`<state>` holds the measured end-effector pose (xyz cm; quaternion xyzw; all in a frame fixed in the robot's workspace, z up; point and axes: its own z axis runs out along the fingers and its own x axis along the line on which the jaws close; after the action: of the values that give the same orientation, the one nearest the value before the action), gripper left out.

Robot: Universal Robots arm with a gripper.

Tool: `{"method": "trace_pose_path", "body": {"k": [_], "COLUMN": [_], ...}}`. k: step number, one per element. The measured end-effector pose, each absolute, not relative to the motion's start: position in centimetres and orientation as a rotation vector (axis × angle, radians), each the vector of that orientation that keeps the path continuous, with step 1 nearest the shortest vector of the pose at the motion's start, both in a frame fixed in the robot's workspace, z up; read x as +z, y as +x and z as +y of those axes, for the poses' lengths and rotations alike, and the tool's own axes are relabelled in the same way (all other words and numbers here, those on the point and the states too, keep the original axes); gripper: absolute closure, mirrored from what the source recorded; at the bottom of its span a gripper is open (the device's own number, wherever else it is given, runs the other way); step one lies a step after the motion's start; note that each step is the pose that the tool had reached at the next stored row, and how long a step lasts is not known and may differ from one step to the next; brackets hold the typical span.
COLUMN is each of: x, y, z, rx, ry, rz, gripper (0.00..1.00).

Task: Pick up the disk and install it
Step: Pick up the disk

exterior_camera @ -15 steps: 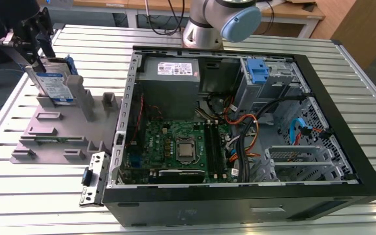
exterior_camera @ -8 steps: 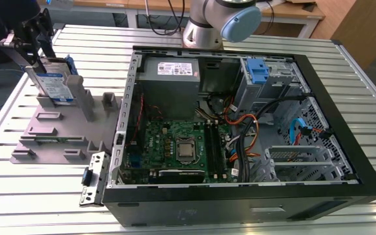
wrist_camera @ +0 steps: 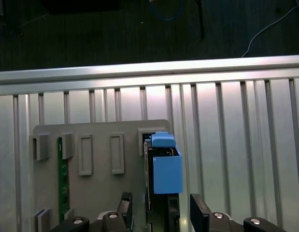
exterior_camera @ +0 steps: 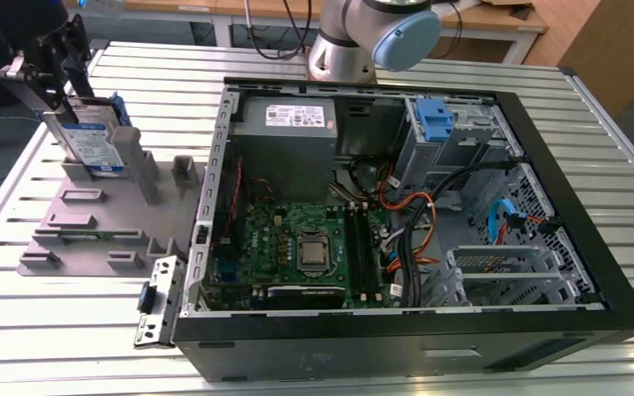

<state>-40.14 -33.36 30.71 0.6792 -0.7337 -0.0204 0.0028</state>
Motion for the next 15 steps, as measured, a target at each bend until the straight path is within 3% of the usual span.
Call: {"method": "trace_pose_path", "body": {"k": [6, 7, 13, 14, 15], "x": [30.70, 30.70, 30.69, 30.69, 30.69], "y": [-40.14, -40.14, -40.14, -40.14, -40.14], "z": [-33.36, -33.36, -33.36, -33.36, -33.36], "rx": [-0.064, -0.064, -0.064, -0.064, -0.064], "ry": [2.130, 2.130, 2.130, 2.130, 2.130], "rz": [-2.301, -2.301, -2.301, -2.301, -2.301], "gripper": [0.43, 0.50, 0.51, 0.58, 0.58]}}
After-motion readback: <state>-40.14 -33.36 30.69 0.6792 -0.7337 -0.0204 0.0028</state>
